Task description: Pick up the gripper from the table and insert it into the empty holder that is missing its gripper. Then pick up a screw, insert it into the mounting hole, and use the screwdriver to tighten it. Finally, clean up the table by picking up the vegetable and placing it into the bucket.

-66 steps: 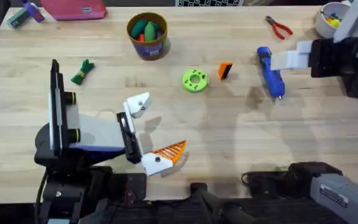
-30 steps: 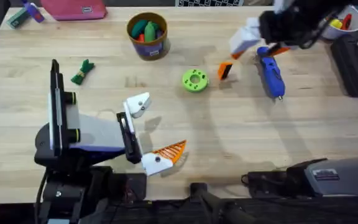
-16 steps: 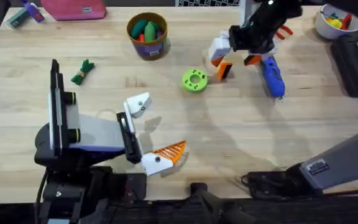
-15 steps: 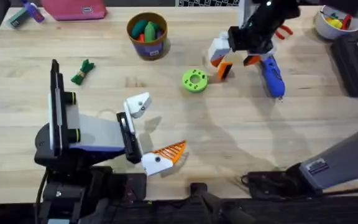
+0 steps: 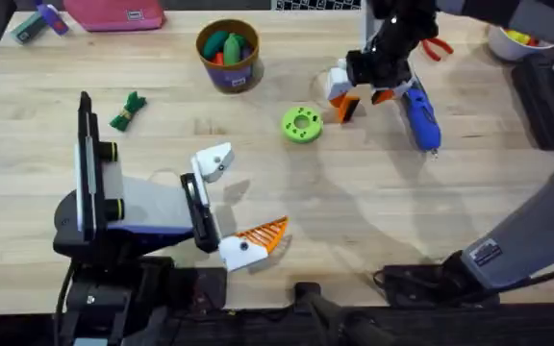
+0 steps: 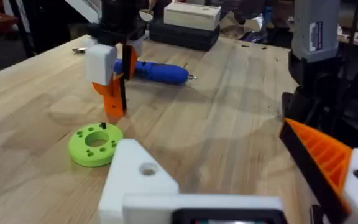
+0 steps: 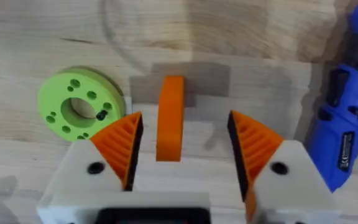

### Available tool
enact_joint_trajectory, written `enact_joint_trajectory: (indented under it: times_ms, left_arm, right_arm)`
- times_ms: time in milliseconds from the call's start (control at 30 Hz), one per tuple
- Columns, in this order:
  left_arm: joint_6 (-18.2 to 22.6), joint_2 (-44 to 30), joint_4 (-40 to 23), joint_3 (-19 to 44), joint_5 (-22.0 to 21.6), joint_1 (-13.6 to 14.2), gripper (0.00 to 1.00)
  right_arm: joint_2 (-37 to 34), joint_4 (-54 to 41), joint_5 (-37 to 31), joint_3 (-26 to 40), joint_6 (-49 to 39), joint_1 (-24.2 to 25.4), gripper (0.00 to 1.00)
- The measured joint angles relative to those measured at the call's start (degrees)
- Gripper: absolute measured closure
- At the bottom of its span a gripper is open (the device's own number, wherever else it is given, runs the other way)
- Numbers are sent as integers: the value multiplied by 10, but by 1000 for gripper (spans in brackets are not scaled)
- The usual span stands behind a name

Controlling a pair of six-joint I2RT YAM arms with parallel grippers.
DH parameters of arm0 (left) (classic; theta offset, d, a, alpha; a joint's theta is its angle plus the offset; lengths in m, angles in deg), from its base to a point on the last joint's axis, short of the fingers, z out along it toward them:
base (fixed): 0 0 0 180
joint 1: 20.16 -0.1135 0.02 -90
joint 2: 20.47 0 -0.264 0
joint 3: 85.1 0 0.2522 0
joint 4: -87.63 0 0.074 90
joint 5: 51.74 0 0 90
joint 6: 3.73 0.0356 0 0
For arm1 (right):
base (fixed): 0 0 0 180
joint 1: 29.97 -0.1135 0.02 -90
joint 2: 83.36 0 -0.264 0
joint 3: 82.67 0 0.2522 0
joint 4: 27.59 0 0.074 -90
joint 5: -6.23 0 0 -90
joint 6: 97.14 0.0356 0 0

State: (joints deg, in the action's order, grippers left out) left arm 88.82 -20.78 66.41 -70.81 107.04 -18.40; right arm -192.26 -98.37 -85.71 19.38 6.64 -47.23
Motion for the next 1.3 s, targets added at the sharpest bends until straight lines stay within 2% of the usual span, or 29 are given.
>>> enact_joint_trajectory:
  times_ms: [100, 267, 367, 433, 467, 900, 1133, 1233, 1300]
  left_arm:
    - [0, 0, 0, 0, 0, 0, 13]
    - [0, 0, 0, 0, 0, 0, 13]
    - [0, 0, 0, 0, 0, 0, 13]
    - [0, 0, 0, 0, 0, 0, 13]
    - [0, 0, 0, 0, 0, 0, 13]
    - [0, 0, 0, 0, 0, 0, 13]
    - [0, 0, 0, 0, 0, 0, 13]
    - [0, 0, 0, 0, 0, 0, 14]
    - [0, 0, 0, 0, 0, 0, 13]
  right_arm:
    - [-2, 1, -2, 0, 0, -5, 292]
    - [-9, 1, -2, 0, 1, -17, 554]
    - [-10, 1, -2, 0, 4, -22, 761]
    - [-10, 2, -3, 0, 6, -22, 954]
    - [-10, 3, -4, 0, 6, -22, 984]
    - [11, -15, -4, 1, 13, -22, 991]
    - [153, -17, 22, 1, 34, -22, 992]
    - [215, 22, 51, -10, 38, -22, 992]
    - [256, 54, 71, -38, 42, -22, 992]
